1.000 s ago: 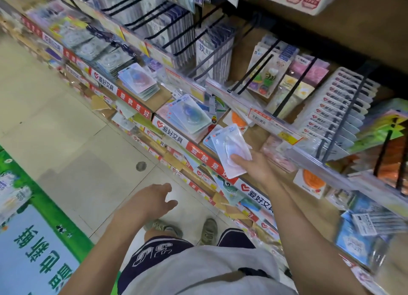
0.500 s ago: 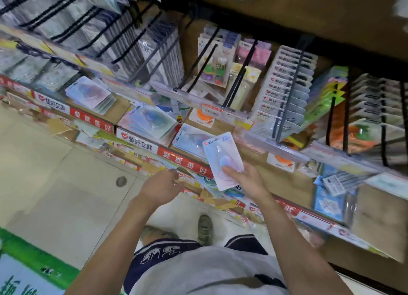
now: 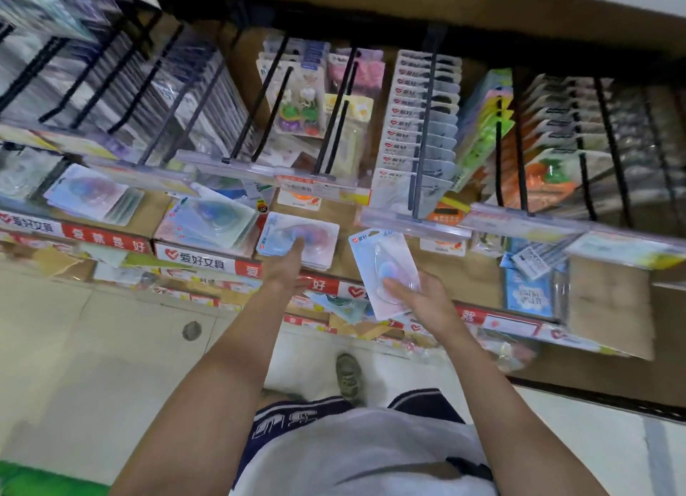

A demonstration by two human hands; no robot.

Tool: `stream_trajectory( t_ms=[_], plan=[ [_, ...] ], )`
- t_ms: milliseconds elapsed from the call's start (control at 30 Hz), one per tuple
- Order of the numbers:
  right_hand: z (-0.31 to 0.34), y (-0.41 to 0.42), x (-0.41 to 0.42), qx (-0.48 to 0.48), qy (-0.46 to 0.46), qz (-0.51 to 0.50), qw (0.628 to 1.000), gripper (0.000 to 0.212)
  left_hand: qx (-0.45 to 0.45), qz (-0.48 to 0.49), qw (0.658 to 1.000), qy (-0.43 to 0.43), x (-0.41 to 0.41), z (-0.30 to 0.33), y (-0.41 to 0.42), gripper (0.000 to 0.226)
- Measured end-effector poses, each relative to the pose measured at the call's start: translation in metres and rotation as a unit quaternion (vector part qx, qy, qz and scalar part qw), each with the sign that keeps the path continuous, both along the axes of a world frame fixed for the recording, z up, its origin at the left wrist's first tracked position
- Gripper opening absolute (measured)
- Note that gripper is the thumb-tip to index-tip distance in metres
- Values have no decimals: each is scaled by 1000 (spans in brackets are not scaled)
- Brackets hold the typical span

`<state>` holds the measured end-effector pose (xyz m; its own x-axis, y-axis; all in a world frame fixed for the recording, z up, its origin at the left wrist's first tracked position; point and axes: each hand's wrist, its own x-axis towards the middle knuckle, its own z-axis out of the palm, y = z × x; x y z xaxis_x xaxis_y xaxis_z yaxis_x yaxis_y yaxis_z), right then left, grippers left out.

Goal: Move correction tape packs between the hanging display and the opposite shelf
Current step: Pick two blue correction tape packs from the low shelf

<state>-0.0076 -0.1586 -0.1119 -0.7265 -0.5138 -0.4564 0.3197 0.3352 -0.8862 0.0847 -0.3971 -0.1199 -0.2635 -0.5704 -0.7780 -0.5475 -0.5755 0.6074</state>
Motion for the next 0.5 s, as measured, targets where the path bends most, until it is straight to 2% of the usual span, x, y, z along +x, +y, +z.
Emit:
stream_trajectory(
  t_ms=[100, 200, 300, 433, 500],
  plan=[
    [4, 2, 2, -12, -8, -5, 1000, 16, 3, 19, 1000, -8, -10, -4, 2, 90],
    [6, 3, 3, -15, -11, -8, 1000, 23, 2, -13, 1000, -25, -12, -11, 0, 100],
    [6, 2, 3, -13, -13, -7, 1000, 27, 4, -68, 996, -62, -13, -22, -5, 128],
    [5, 0, -1, -11, -19, -9, 1000, 26, 2, -65, 996, -57, -15, -18, -3, 97],
    [5, -1, -5, 0, -7, -4, 1000, 25, -9, -59, 997, -55, -12, -20, -2, 91]
  ],
)
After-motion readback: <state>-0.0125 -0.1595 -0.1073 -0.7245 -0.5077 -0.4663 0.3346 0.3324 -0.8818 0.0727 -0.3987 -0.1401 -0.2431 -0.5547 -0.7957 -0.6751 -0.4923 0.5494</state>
